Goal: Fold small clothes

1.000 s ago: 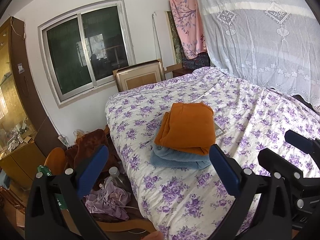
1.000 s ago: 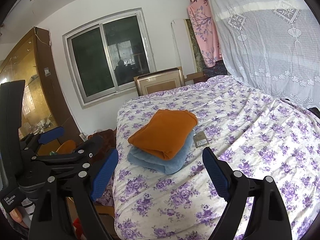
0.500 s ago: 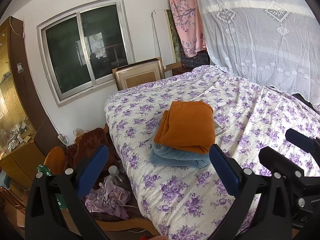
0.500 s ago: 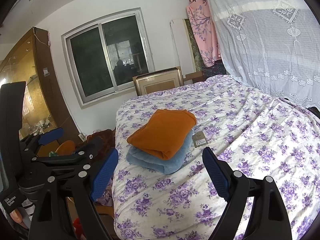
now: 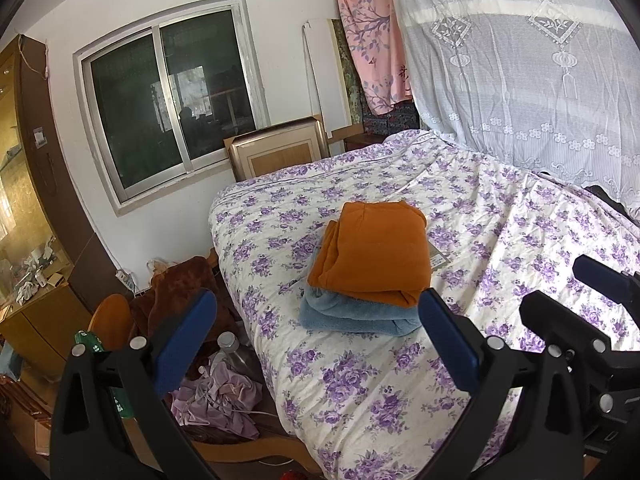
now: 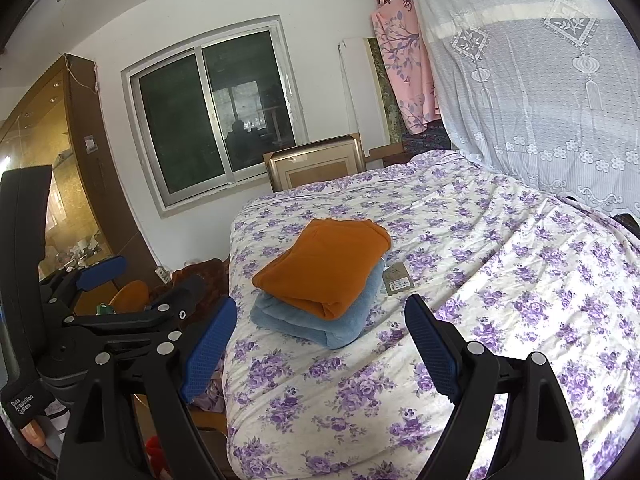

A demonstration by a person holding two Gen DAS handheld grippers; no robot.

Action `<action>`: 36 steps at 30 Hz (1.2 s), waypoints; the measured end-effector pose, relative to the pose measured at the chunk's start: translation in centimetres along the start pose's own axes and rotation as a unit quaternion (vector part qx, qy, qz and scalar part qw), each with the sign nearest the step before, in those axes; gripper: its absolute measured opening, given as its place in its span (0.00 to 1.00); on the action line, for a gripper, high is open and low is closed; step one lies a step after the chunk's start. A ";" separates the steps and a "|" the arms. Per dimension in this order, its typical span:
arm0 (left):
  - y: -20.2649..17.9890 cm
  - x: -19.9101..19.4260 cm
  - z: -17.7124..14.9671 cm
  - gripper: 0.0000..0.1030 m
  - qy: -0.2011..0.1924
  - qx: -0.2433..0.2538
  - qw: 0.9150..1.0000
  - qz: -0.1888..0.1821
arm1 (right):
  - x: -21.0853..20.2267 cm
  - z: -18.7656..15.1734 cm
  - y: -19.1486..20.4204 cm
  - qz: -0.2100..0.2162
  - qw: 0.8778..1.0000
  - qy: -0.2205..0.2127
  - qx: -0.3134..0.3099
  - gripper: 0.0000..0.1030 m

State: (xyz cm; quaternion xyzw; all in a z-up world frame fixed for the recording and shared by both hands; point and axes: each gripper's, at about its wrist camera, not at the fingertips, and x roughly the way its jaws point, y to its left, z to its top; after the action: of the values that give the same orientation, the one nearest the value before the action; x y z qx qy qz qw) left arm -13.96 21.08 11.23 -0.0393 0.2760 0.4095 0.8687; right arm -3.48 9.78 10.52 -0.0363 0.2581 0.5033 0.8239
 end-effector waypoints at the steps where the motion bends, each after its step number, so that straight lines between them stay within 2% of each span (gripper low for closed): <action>1: 0.1 0.2 -0.1 0.96 0.001 -0.002 1.000 -0.003 | 0.0 0.0 0.0 0.000 1.000 0.000 0.000 0.84; 36: 0.5 0.7 0.0 0.96 -0.003 0.006 1.000 0.002 | -0.1 0.0 -0.2 -0.001 1.000 -0.001 0.000 0.84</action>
State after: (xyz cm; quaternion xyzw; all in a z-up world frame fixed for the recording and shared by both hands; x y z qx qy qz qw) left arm -13.97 21.85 10.93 -0.0319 0.2758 0.4092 0.8692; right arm -3.36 9.57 10.54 -0.0362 0.2571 0.5030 0.8244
